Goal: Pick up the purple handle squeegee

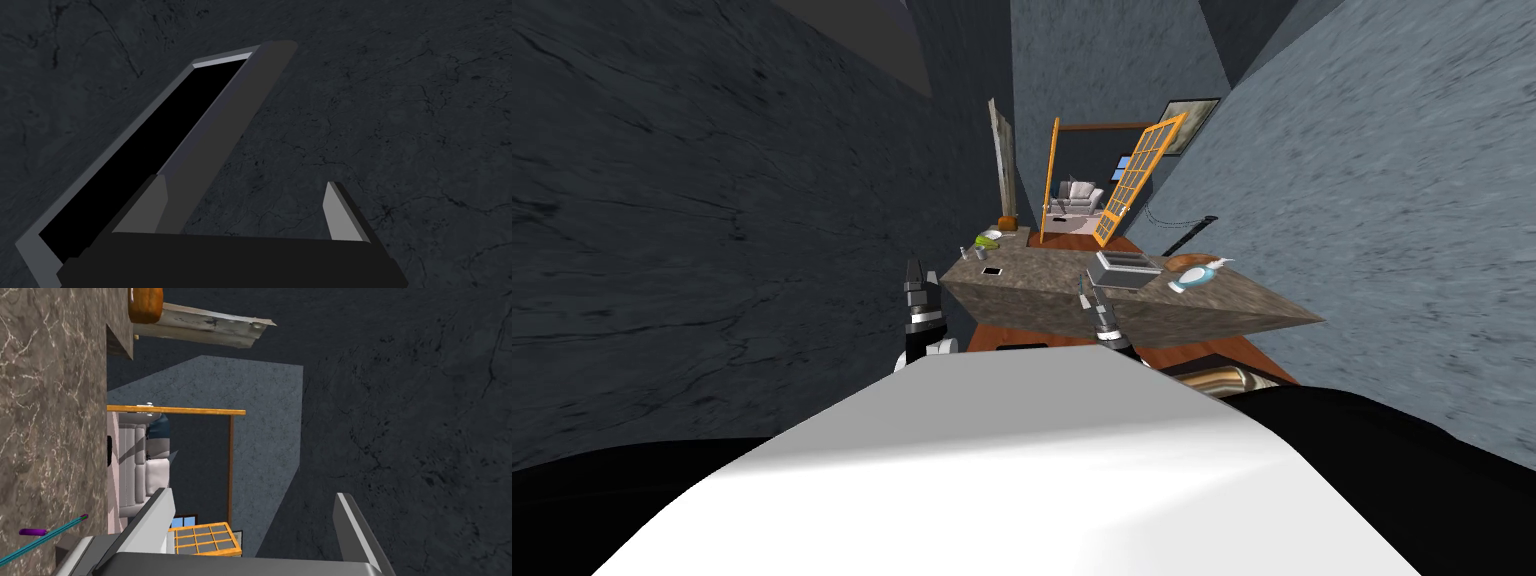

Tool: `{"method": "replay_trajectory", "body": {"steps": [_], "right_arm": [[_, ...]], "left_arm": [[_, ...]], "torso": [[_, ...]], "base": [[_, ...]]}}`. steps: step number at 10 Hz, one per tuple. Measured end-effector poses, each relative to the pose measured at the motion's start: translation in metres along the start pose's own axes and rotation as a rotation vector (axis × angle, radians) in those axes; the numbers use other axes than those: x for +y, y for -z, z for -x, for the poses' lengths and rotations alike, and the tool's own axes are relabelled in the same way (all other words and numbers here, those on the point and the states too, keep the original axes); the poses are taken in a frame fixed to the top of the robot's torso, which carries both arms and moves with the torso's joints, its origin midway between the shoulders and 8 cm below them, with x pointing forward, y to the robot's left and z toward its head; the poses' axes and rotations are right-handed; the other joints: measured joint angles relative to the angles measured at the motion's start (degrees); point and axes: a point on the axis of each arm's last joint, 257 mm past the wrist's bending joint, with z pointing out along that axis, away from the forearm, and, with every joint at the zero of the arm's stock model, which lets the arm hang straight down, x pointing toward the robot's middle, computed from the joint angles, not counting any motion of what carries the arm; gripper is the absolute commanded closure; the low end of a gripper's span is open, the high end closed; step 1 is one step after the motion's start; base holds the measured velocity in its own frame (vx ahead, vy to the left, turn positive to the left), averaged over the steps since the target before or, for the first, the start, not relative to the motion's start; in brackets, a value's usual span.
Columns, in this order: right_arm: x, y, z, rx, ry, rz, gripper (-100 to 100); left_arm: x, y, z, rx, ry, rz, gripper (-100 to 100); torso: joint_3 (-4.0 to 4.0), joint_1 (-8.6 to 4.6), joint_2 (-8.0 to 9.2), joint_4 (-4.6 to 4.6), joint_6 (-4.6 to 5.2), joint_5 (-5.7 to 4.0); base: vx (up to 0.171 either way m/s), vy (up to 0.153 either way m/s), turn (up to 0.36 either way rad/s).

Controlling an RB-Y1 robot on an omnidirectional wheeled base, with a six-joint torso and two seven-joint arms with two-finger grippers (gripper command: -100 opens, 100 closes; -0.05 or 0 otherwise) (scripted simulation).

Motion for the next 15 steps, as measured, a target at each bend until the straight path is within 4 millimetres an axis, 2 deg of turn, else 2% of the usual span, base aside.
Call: {"method": "replay_trajectory", "body": {"steps": [1, 3, 6, 14, 15], "right_arm": [[-0.017, 0.009, 0.002, 0.015, -0.006, -0.043, -100], [-0.036, 0.031, -0.003, 0.041, -0.015, -0.115, -100], [-0.061, 0.056, 0.000, 0.075, -0.019, -0.213, -100], [-0.065, 0.060, 0.003, 0.084, -0.016, -0.226, -100], [-0.071, 0.066, 0.005, 0.099, -0.005, -0.255, -100]], "left_arm": [[0.000, 0.000, 0.000, 0.000, 0.000, 0.000, 0], [0.000, 0.000, 0.000, 0.000, 0.000, 0.000, 0], [0.000, 0.000, 0.000, 0.000, 0.000, 0.000, 0], [0.000, 0.000, 0.000, 0.000, 0.000, 0.000, 0], [0.000, 0.000, 0.000, 0.000, 0.000, 0.000, 0]], "torso": [[-0.02, 0.00, -0.04, -0.01, -0.01, -0.01], [-0.02, 0.05, -0.03, -0.01, 0.00, 0.00], [-0.03, -0.02, -0.04, -0.01, 0.01, 0.00], [-0.02, -0.07, -0.03, -0.01, 0.01, -0.02], [-0.04, 0.02, -0.06, -0.01, -0.01, 0.00]], "base": [[0.003, 0.020, 0.056], [0.004, 0.026, 0.073], [0.002, 0.017, 0.047], [0.001, 0.003, 0.010], [0.011, 0.047, 0.095]]}}
